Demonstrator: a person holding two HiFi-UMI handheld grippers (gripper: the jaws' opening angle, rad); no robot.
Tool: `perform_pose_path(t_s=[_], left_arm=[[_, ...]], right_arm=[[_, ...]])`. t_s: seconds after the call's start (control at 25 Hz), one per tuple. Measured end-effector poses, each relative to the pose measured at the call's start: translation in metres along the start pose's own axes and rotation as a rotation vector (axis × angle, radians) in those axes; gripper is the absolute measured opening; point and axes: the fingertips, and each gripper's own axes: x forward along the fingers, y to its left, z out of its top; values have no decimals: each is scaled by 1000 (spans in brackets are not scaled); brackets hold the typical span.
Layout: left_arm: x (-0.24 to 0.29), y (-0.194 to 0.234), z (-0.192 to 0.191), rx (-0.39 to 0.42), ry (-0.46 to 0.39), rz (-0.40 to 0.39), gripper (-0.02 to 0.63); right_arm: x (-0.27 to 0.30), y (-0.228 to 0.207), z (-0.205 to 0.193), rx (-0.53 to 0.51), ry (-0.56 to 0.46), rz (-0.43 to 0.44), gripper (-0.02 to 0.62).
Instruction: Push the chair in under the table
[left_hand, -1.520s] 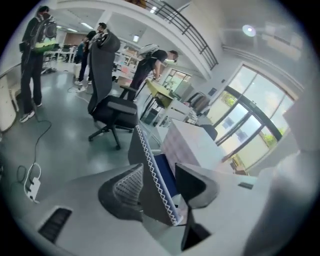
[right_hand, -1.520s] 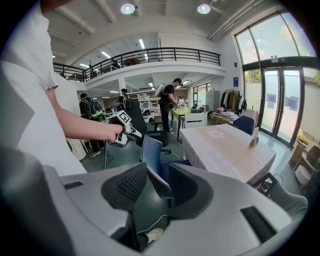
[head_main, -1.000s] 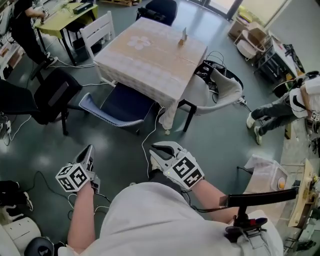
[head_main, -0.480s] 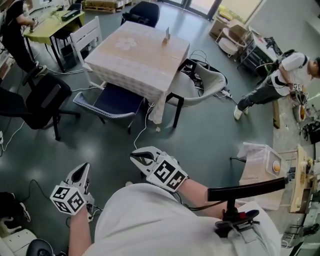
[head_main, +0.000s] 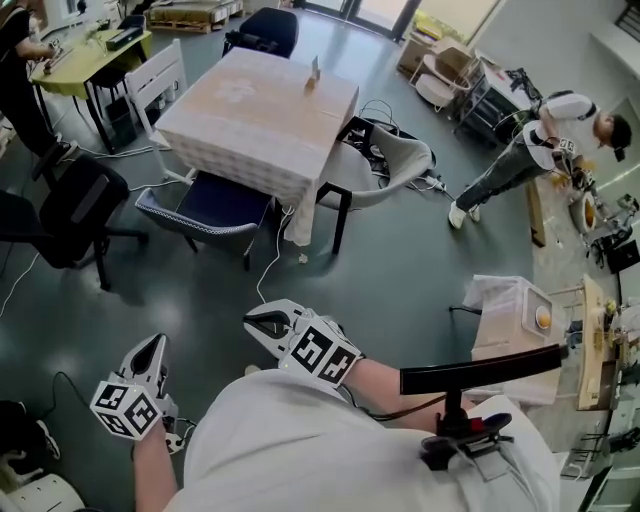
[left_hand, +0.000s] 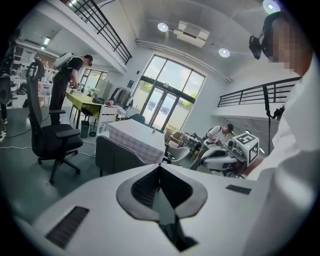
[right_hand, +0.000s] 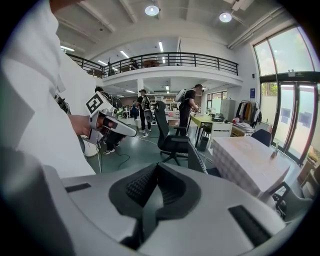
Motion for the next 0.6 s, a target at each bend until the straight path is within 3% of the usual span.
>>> perform_pose_path(t_s=[0.6], left_arm=[[-9,4,-8,-9,10,-18,12]], right_arm=[[9,15,12,-33,9,7,14]])
